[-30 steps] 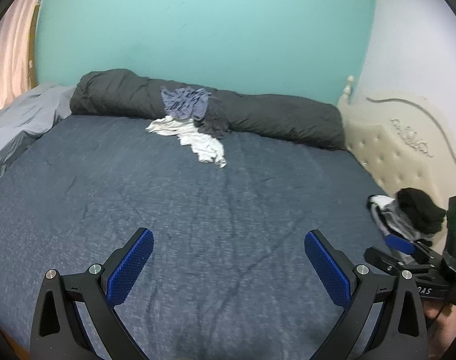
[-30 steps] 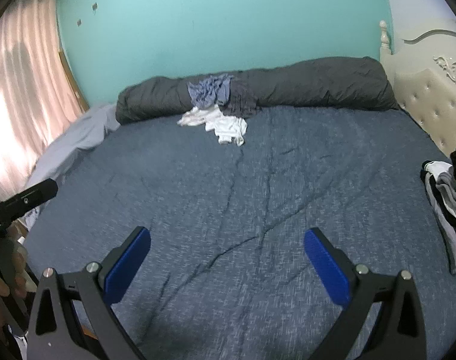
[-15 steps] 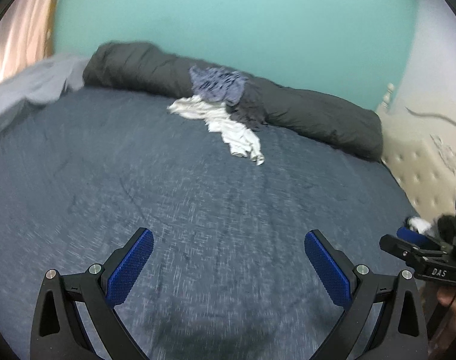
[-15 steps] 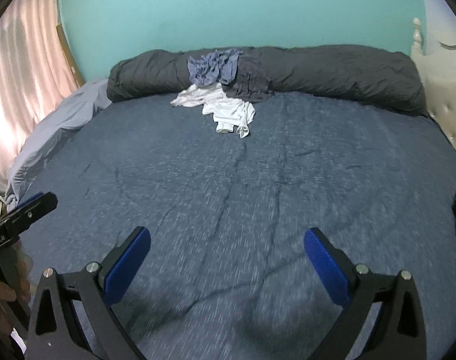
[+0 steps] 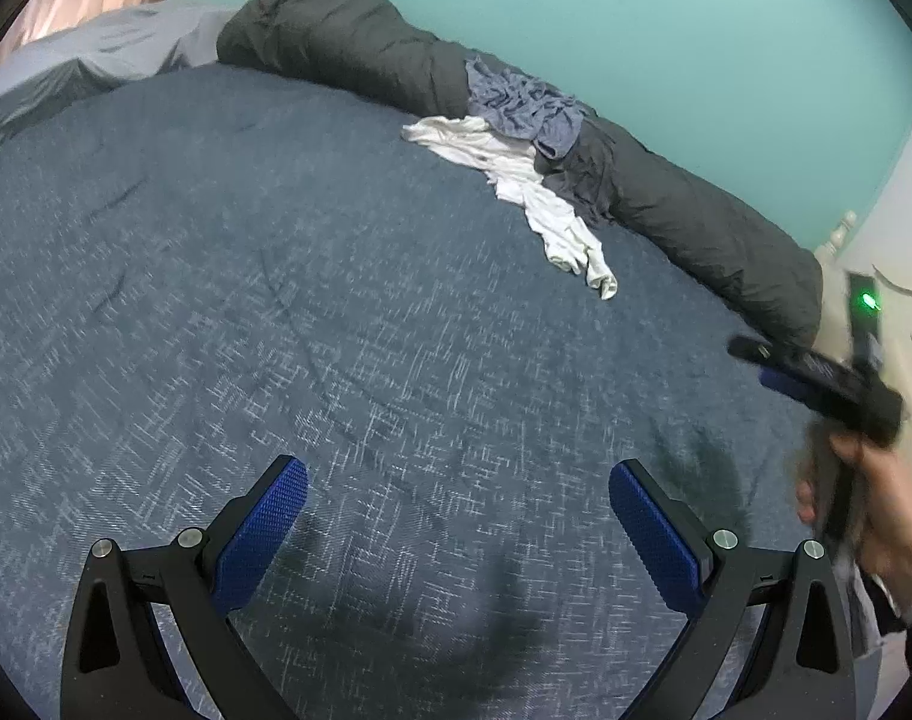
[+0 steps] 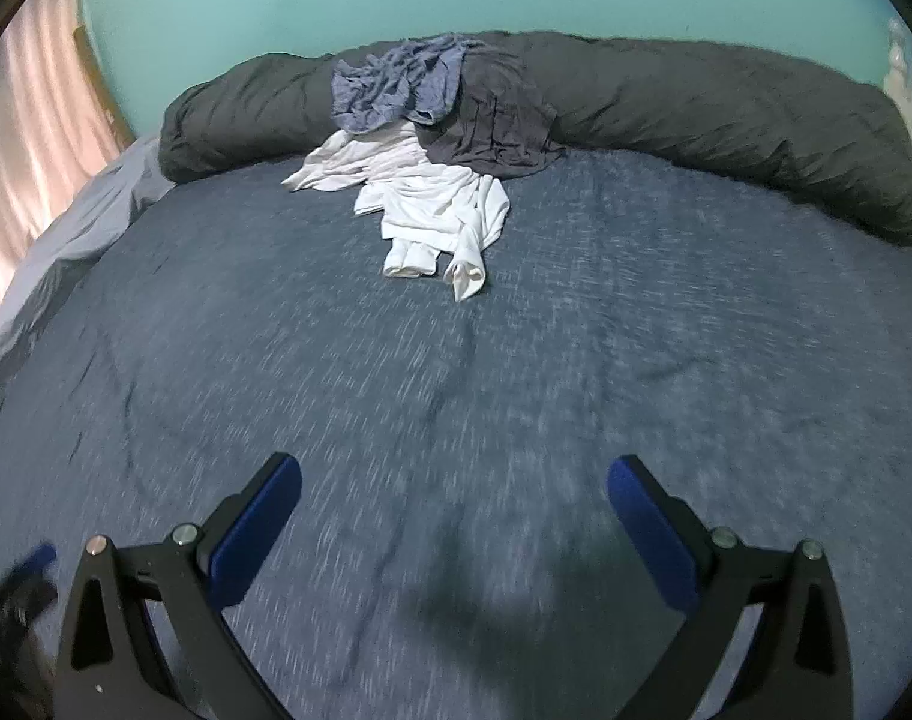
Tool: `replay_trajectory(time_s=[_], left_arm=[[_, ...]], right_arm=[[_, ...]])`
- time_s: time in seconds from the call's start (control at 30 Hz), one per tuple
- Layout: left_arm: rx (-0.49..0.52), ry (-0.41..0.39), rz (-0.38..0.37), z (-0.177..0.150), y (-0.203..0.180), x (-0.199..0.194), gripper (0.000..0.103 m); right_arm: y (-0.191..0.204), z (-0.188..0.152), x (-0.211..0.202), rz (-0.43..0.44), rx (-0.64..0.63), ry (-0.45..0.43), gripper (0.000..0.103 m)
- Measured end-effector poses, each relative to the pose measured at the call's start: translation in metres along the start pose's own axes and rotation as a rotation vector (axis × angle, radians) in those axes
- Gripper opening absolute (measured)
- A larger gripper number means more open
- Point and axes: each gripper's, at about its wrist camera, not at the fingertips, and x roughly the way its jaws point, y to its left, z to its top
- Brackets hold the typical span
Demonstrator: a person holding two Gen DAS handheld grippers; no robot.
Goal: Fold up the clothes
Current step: 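Move the right tool to the white garment and close on its end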
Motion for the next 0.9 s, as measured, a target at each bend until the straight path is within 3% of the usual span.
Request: replay_trajectory(time_s=[0.13,0.23,0.4,0.47,0.9], left_arm=[[0.012,0.004,0.002,-0.006,0.005,0.009,0.103],[0.002,0.006,-0.005,-0.009,0.01,0.015,0.103],[-0.01,0.003,0.002,-0.012,0.02,0.027,0.103],[-0.025,0.004,0.004,-0.013,0.025,0.03,0.103],[-0.077,0.004,-0.007,-0.012,0.05,0.033,0.103]], right_arm=[[-0.002,0.022,0.037,-0.012,-0.021,-0.002,0.1],[0.002,0.038,0.064,-0.04,-0.075,0.001,0.089],[0.0,0.059,0.104,-0.046,-0.051,0.008,0.079],[0.003,0.064,0.117,-0.056,-0.059,0.01,0.068],[0.017,0.097,0.183,-0.108,-0.111,0.012,0.04]])
